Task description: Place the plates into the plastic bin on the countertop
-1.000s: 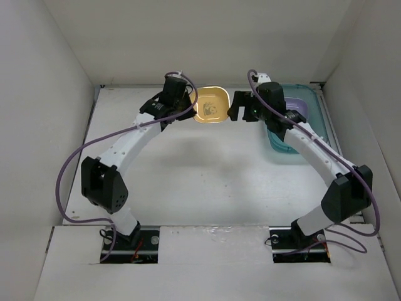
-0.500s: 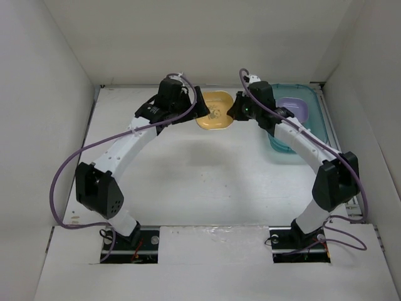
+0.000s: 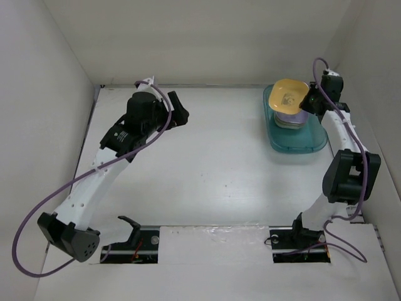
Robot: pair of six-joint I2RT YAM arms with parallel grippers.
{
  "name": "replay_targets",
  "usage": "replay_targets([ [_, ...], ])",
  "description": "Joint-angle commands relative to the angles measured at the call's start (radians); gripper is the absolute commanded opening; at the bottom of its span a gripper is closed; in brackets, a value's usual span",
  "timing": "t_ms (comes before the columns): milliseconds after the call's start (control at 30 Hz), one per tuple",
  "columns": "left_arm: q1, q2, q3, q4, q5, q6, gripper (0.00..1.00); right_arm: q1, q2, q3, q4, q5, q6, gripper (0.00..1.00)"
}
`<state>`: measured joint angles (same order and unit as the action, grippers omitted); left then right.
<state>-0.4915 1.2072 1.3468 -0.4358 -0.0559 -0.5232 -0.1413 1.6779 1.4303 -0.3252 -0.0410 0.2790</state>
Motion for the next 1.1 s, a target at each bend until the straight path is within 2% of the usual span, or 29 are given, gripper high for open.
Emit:
replay_targets([
  [0, -0.002, -0.06, -0.067, -0.064, -0.078, 0.046, 1.0, -0.035, 0.046, 0.079, 0.009, -0.066, -0.024, 0.0],
  [167, 0.019, -0.109, -0.159, -0.064, -0.088, 0.057, 1.0, -0.055, 0.157, 0.177, -0.064, 0.065, -0.015, 0.0],
  [267, 0.041, -0.127, -0.204, -0.054, -0.079, 0.066, 1.0, -0.064, 0.166, 0.177, -0.065, 0.075, 0.011, 0.08],
  [300, 0.041, -0.127, -0.213, -0.043, -0.079, 0.066, 1.0, -0.064, 0.166, 0.177, -0.064, 0.075, 0.011, 0.28],
  [333, 0.041, -0.127, -0.224, -0.043, -0.079, 0.066, 1.0, -0.064, 0.166, 0.177, -0.054, 0.075, 0.011, 0.52],
  [367, 0.041, -0.127, -0.224, -0.043, -0.079, 0.066, 1.0, -0.064, 0.155, 0.177, -0.054, 0.075, 0.023, 0.52],
  [400, 0.041, -0.127, -0.233, -0.043, -0.079, 0.066, 1.0, -0.055, 0.142, 0.177, -0.054, 0.096, 0.023, 1.0],
  [500, 0.041, -0.127, -0.233, -0.043, -0.102, 0.066, 1.0, -0.029, 0.068, 0.177, -0.072, 0.131, 0.023, 1.0],
  [600, 0.041, -0.127, -0.212, -0.052, -0.125, 0.066, 1.0, 0.06, -0.045, 0.2, -0.147, 0.197, 0.011, 1.0],
  [667, 0.041, -0.127, -0.171, -0.066, -0.165, 0.057, 1.0, 0.15, -0.116, 0.2, -0.19, 0.295, 0.011, 1.0],
  [767, 0.041, -0.118, -0.088, -0.118, -0.229, 0.071, 1.0, 0.242, -0.263, 0.184, -0.323, 0.401, 0.011, 1.0],
  [867, 0.041, -0.118, 0.007, -0.193, -0.324, 0.071, 1.0, 0.349, -0.453, 0.122, -0.377, 0.427, 0.026, 1.0],
  [967, 0.041, -0.161, 0.058, -0.239, -0.419, 0.062, 1.0, 0.454, -0.637, 0.076, -0.422, 0.453, 0.055, 1.0],
  [1067, 0.041, -0.251, 0.087, -0.248, -0.456, 0.051, 1.0, 0.572, -0.783, 0.062, -0.5, 0.513, 0.055, 1.0],
])
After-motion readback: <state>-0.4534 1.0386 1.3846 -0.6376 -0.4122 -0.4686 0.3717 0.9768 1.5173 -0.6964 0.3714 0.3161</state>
